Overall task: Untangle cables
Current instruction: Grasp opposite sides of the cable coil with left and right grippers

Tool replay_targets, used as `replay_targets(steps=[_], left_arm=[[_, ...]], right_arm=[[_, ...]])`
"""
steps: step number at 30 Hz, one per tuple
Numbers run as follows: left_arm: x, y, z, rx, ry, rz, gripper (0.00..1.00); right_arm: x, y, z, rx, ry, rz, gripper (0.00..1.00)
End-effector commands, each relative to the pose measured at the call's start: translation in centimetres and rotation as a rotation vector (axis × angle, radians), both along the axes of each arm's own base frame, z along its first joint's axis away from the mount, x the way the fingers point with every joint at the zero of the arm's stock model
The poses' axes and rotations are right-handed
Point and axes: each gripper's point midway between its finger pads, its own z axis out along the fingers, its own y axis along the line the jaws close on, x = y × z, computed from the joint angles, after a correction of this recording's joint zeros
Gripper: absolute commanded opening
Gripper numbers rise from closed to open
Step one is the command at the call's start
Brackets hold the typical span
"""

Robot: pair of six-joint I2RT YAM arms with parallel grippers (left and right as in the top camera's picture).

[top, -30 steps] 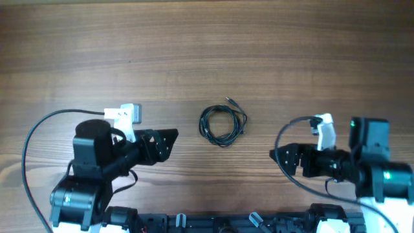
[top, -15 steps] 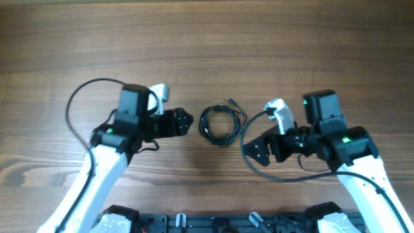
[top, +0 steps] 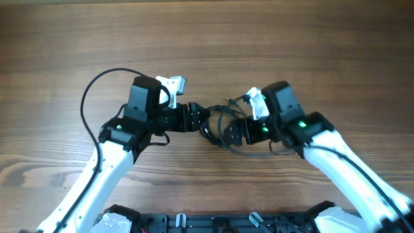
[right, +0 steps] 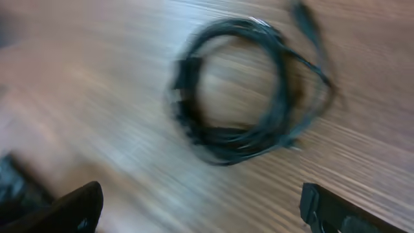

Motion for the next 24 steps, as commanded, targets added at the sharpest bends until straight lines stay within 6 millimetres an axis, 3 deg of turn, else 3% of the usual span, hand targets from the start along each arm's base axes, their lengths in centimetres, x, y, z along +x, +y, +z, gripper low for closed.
replay_targets(steps=[1, 7, 11, 18, 24], left_arm=[[-1.0, -0.3, 2.0, -0.032, -0.023, -0.025, 0.74], [-1.8, 0.3, 1.5, 0.006, -0.003, -0.028, 0.75], [-2.2, 0.4, 1.1, 0.014, 0.019, -0.028, 0.75], [-2.3, 0.4, 1.0, 0.006, 0.043, -0.011, 0.74], [-2.6, 0.5, 0.8, 0.012, 0.062, -0.011, 0.74]], right_arm=[[1.5, -0.7, -3.3, -0.064, 0.091, -0.159, 1.00], [1.3, 0.0, -6.9, -0.067, 0.200, -0.171, 0.88], [1.4, -0.1, -8.0, -0.084, 0.226, -0.205, 0.78], [2.1, -1.1, -8.4, -0.126, 0.214, -0.287, 0.70], [2.5, -1.1, -8.5, -0.124, 0.195, -0.292, 0.55]])
